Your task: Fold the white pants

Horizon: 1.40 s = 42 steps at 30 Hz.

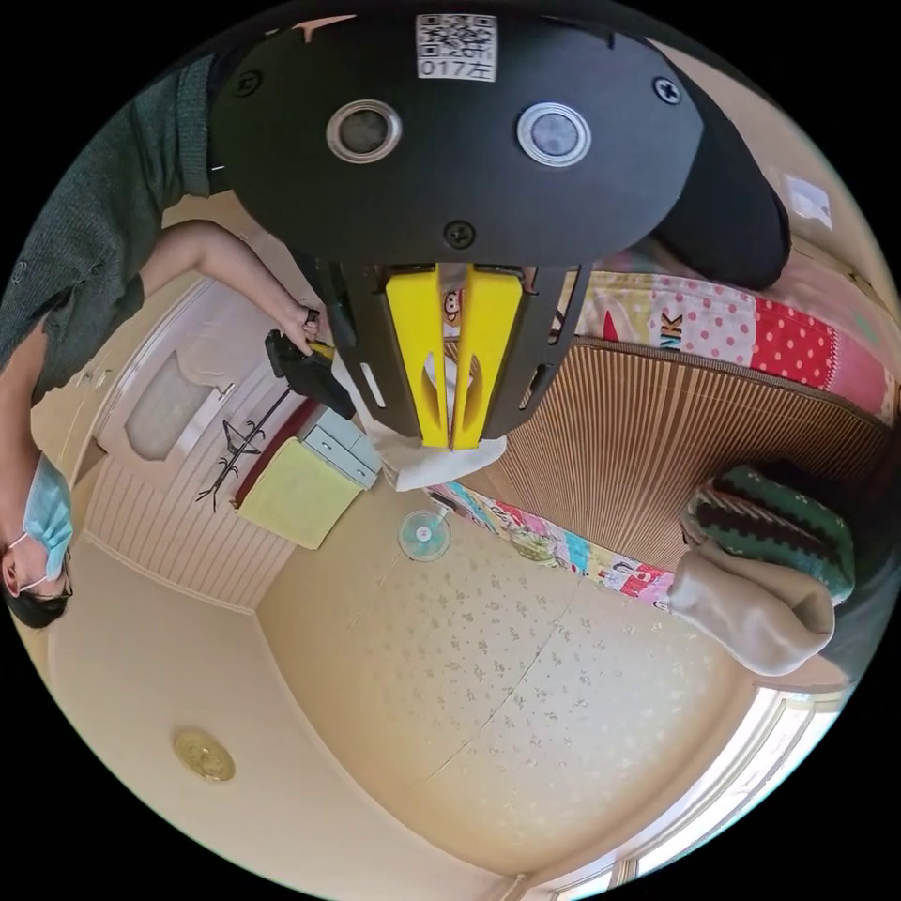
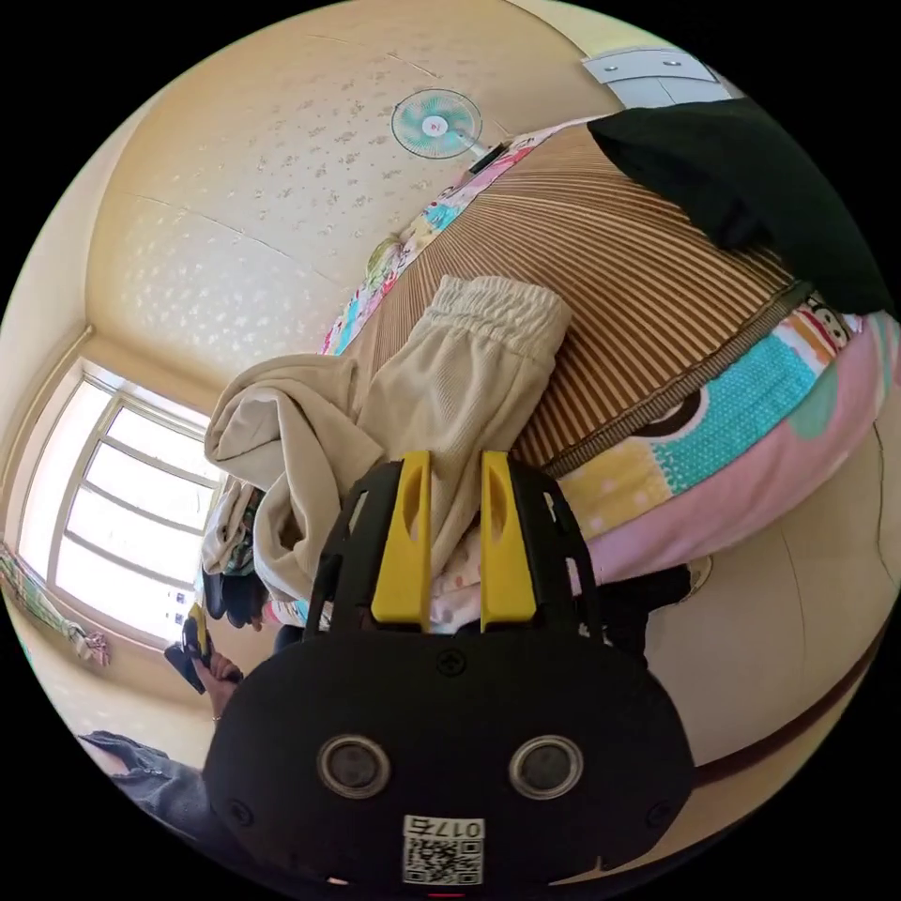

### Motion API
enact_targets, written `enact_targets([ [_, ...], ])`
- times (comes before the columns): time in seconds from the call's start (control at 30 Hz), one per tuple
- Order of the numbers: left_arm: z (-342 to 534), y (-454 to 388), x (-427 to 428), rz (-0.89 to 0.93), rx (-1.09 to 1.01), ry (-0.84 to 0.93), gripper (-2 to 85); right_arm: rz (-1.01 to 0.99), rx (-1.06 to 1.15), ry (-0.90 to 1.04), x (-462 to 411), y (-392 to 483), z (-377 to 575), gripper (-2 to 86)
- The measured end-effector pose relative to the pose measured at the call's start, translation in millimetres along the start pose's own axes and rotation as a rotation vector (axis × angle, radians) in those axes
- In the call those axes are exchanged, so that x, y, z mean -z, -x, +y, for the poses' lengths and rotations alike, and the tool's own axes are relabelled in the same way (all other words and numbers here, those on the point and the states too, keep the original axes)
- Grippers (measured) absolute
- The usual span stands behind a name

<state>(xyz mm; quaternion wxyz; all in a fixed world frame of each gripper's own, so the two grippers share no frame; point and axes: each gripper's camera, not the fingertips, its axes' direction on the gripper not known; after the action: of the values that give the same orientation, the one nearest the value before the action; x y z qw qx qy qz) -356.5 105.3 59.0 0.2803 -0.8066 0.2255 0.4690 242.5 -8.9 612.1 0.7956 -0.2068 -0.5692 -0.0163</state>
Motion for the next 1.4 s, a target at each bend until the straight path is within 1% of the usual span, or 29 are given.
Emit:
enact_targets([
  [0.07,-2,-1,-1,-0.005,-0.013,0.006,-1.0,-0.125,0.148,-0.055,10,47,-8,4.1],
  [0.13,-4,0,0,-0.013,-0.013,0.005,-1.0,-0.216,0.387,-0.088,21,134,-6,3.3],
  [0.17,-4,3,1,-0.018,-0.003,0.004,-1.0,-0.231,0.461,-0.097,21,157,0,3.1],
  [0.2,-4,7,1,-0.019,0.012,0.000,-1.0,-0.276,0.607,-0.091,19,200,15,2.9],
  [0.23,-4,9,1,-0.018,0.020,-0.003,-1.0,-0.357,0.747,-0.051,12,234,32,2.7],
  [0.27,-3,13,-1,-0.014,0.038,-0.006,-1.0,-0.415,0.806,-0.018,6,247,41,2.6],
  [0.3,-3,18,-3,-0.007,0.058,-0.006,-1.0,-0.550,0.888,0.071,-9,265,59,2.4],
  [0.33,-2,20,-4,-0.004,0.068,-0.006,-1.0,-0.661,0.931,0.173,-32,275,79,2.2],
  [0.37,-2,24,-7,0.002,0.083,-0.006,-1.0,-0.697,0.942,0.228,-47,278,92,2.1],
  [0.4,-2,26,-8,0.005,0.089,-0.008,-1.0,-0.721,0.955,0.323,-77,281,119,1.7],
  [0.43,-3,26,-8,0.005,0.088,-0.008,-1.0,-0.680,0.948,0.400,-109,278,151,1.4],
  [0.47,-4,27,-8,0.002,0.080,-0.009,-0.9,-0.637,0.940,0.433,-125,276,167,1.3],
  [0.53,-8,28,-7,-0.013,0.060,-0.002,-0.9,-0.437,0.895,0.546,-181,265,229,1.0],
  [0.6,-13,31,-4,-0.038,0.040,0.009,-0.6,-0.349,0.910,0.624,-206,258,268,0.8],
  [0.67,-15,37,-3,-0.040,0.039,0.018,-0.1,-0.317,0.912,0.656,-217,251,295,0.7],
  [0.73,-15,44,-6,-0.026,0.042,0.027,1.8,-0.351,0.882,0.649,-214,239,313,0.4],
  [0.77,-14,48,-9,-0.020,0.052,0.035,4.3,-0.363,0.867,0.650,-212,235,314,0.3],
  [0.87,-14,59,-21,0.006,0.086,0.061,7.5,-0.512,0.795,0.643,-190,216,313,0.8],
  [1.0,-14,71,-36,0.050,0.105,0.084,8.0,-0.690,0.890,0.630,-144,211,315,3.0],
  [1.07,-15,77,-41,0.060,0.119,0.110,8.0,-0.777,0.930,0.579,-121,212,310,3.9],
  [1.13,-14,84,-41,0.083,0.155,0.130,8.1,-0.819,0.925,0.409,-97,210,296,6.1],
  [1.17,-11,89,-39,0.107,0.192,0.134,8.5,-0.797,0.927,0.371,-95,212,293,6.8],
  [1.2,-7,93,-35,0.116,0.248,0.134,10.3,-0.706,0.934,0.325,-97,219,286,8.9],
  [1.23,-3,95,-32,0.099,0.298,0.133,12.0,-0.574,0.946,0.321,-109,234,281,11.6],
  [1.27,7,98,-24,0.042,0.412,0.115,15.9,-0.509,0.960,0.330,-117,243,279,13.0],
  [1.3,18,98,-19,0.007,0.494,0.108,20.4,-0.401,1.008,0.340,-135,263,279,15.9],
  [1.33,23,97,-17,0.006,0.521,0.111,20.7,-0.326,1.067,0.344,-158,283,282,17.1],
  [1.37,33,94,-16,0.023,0.565,0.117,21.3,-0.303,1.095,0.358,-171,293,285,17.7],
  [1.4,42,91,-17,0.045,0.617,0.136,22.1,-0.267,1.144,0.410,-202,311,291,18.2],
])
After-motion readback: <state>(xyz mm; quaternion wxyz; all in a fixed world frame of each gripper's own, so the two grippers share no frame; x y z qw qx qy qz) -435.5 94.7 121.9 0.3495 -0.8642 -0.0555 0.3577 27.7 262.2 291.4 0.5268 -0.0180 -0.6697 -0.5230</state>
